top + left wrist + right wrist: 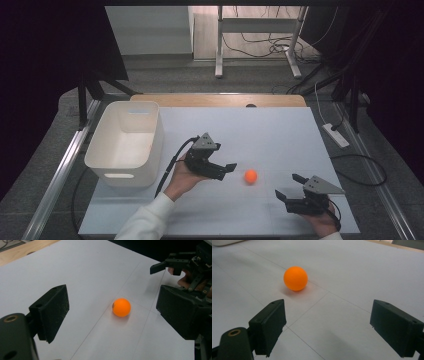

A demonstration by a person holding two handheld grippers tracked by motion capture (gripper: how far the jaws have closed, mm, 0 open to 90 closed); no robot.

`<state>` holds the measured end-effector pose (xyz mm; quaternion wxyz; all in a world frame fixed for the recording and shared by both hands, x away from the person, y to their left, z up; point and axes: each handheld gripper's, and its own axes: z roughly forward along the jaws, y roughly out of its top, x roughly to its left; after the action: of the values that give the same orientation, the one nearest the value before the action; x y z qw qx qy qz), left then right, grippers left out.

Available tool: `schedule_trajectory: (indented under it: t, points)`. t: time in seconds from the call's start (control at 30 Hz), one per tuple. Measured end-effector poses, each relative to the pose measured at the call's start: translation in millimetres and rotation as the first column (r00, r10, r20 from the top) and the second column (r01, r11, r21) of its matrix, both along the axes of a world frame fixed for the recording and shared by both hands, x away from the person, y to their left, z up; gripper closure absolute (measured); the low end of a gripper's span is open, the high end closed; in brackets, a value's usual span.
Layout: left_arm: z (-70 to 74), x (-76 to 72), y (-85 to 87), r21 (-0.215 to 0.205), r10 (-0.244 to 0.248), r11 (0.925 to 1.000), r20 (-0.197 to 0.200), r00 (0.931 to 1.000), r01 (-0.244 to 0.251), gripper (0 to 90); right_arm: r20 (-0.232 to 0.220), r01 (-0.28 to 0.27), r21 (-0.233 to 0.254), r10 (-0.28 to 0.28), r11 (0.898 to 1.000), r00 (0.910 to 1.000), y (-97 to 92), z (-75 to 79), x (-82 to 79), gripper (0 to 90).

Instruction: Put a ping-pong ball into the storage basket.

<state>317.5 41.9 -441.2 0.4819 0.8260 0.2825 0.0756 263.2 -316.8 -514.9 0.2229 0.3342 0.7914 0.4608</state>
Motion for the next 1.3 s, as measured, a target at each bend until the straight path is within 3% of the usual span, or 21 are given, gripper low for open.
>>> schedule_trajectory:
  t: [0.23, 0.37, 1.1, 1.3]
  points:
    - [-4.2, 1.2, -8.8, 0.020, -0.012, 0.9997, -0.006, 0.9999, 0.012, 12.4, 0.000, 0.000, 0.002, 0.000, 1.000, 1.0000, 0.1, 0.2, -0.1, 13.2]
    - [-7.6, 0.8, -14.2, 0.058, -0.021, 0.9981, -0.006, 0.9998, 0.022, 12.5, 0.000, -0.001, 0.004, 0.001, 1.000, 1.0000, 0.0, 0.5, 0.1, 13.2]
    - [-18.9, 2.9, -30.9, 0.106, -0.049, 0.9931, -0.021, 0.9986, 0.051, 12.5, -0.002, 0.003, 0.002, -0.003, 1.000, 1.0000, -0.1, -0.3, 0.6, 13.2]
    - [-26.1, 5.4, -41.1, 0.100, -0.061, 0.9929, -0.035, 0.9975, 0.064, 12.5, -0.003, 0.003, 0.003, -0.003, 1.000, 1.0000, -0.3, -0.3, 0.6, 13.2]
